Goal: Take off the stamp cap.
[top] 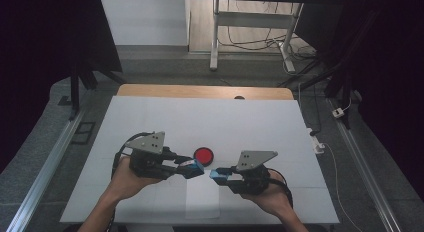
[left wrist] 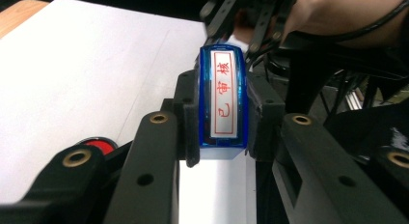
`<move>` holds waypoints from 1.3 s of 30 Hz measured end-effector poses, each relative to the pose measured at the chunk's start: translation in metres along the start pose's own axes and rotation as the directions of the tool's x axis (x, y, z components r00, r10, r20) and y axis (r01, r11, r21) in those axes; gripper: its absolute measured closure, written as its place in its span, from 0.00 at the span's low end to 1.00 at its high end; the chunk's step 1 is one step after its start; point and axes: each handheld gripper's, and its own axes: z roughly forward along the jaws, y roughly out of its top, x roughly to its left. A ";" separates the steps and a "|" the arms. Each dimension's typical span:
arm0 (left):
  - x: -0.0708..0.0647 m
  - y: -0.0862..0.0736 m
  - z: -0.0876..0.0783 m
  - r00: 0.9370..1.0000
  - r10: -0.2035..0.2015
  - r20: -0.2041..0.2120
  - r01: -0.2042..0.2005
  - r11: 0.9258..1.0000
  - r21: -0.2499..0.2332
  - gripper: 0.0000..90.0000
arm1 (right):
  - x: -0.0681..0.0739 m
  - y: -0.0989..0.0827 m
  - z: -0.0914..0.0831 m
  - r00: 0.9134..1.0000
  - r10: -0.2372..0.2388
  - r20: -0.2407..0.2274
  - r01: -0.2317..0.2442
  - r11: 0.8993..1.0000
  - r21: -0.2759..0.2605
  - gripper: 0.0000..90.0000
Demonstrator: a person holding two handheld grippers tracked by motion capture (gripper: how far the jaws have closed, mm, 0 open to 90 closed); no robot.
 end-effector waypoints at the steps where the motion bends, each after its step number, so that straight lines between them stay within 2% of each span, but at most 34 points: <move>1: 0.000 0.000 0.001 1.000 -0.002 -0.014 0.002 1.000 0.007 0.78 | 0.000 -0.003 -0.006 0.999 0.027 0.028 -0.027 1.000 -0.009 0.77; 7: 0.000 -0.001 0.004 0.998 -0.017 -0.062 0.019 1.000 0.020 0.78 | 0.002 -0.010 -0.017 0.994 0.047 0.097 -0.047 0.999 -0.007 0.77; 8: 0.000 -0.001 0.004 0.997 -0.020 -0.070 0.022 1.000 0.019 0.78 | 0.003 -0.012 -0.021 0.990 0.073 0.118 -0.071 0.997 -0.015 0.77; 9: 0.000 -0.001 0.004 0.997 -0.025 -0.072 0.026 0.999 0.019 0.78 | 0.003 -0.013 -0.024 0.988 0.077 0.131 -0.075 0.997 -0.017 0.77; 11: 0.000 -0.001 0.005 0.996 -0.027 -0.085 0.029 0.999 0.024 0.78 | 0.003 -0.014 -0.027 0.987 0.082 0.138 -0.079 0.997 -0.022 0.77; 15: -0.001 -0.002 0.007 0.993 -0.035 -0.109 0.038 0.999 0.031 0.77 | 0.008 -0.021 -0.043 0.977 0.066 0.201 -0.061 0.998 -0.034 0.76; 16: -0.001 -0.002 0.007 0.993 -0.037 -0.110 0.041 0.999 0.033 0.77 | 0.008 -0.021 -0.043 0.977 0.066 0.201 -0.061 0.998 -0.034 0.76; 19: -0.001 -0.003 0.009 0.992 -0.039 -0.118 0.044 0.998 0.039 0.78 | 0.010 -0.025 -0.053 0.970 0.089 0.228 -0.082 0.996 -0.038 0.77; 21: -0.001 -0.002 0.010 0.992 -0.038 -0.123 0.044 0.998 0.042 0.78 | 0.010 -0.031 -0.062 0.960 0.123 0.250 -0.116 0.992 -0.044 0.76; 22: -0.002 -0.002 0.010 0.991 -0.039 -0.127 0.045 0.998 0.043 0.78 | 0.010 -0.031 -0.062 0.960 0.123 0.250 -0.116 0.992 -0.044 0.76; 24: -0.001 -0.002 0.010 0.991 -0.044 -0.129 0.050 0.998 0.043 0.78 | 0.008 -0.040 -0.070 0.950 0.157 0.268 -0.148 0.988 -0.054 0.76; 25: -0.001 -0.002 0.010 0.990 -0.047 -0.133 0.053 0.998 0.042 0.78 | 0.008 -0.040 -0.070 0.950 0.157 0.268 -0.148 0.988 -0.054 0.76; 26: -0.001 -0.002 0.011 0.990 -0.051 -0.135 0.057 0.998 0.041 0.78 | 0.007 -0.045 -0.074 0.940 0.189 0.284 -0.178 0.982 -0.064 0.77; 27: -0.001 -0.002 0.011 0.989 -0.055 -0.134 0.061 0.997 0.040 0.78 | 0.007 -0.045 -0.074 0.940 0.189 0.284 -0.178 0.982 -0.064 0.77; 31: -0.001 -0.003 0.012 0.988 -0.061 -0.139 0.067 0.997 0.042 0.77 | 0.006 -0.055 -0.084 0.923 0.207 0.324 -0.196 0.978 -0.065 0.76; 33: 0.000 -0.003 0.012 0.989 -0.070 -0.129 0.074 0.997 0.030 0.77 | 0.006 -0.061 -0.089 0.916 0.221 0.335 -0.211 0.975 -0.065 0.76; 36: 0.001 -0.003 0.011 0.989 -0.080 -0.120 0.083 0.996 0.020 0.78 | 0.006 -0.071 -0.094 0.900 0.233 0.367 -0.226 0.972 -0.063 0.76; 37: 0.001 -0.003 0.011 0.989 -0.081 -0.122 0.084 0.996 0.020 0.78 | 0.006 -0.077 -0.097 0.889 0.240 0.389 -0.234 0.970 -0.065 0.76; 39: 0.001 -0.002 0.011 0.989 -0.083 -0.125 0.086 0.996 0.019 0.78 | 0.006 -0.080 -0.098 0.886 0.243 0.394 -0.237 0.969 -0.065 0.76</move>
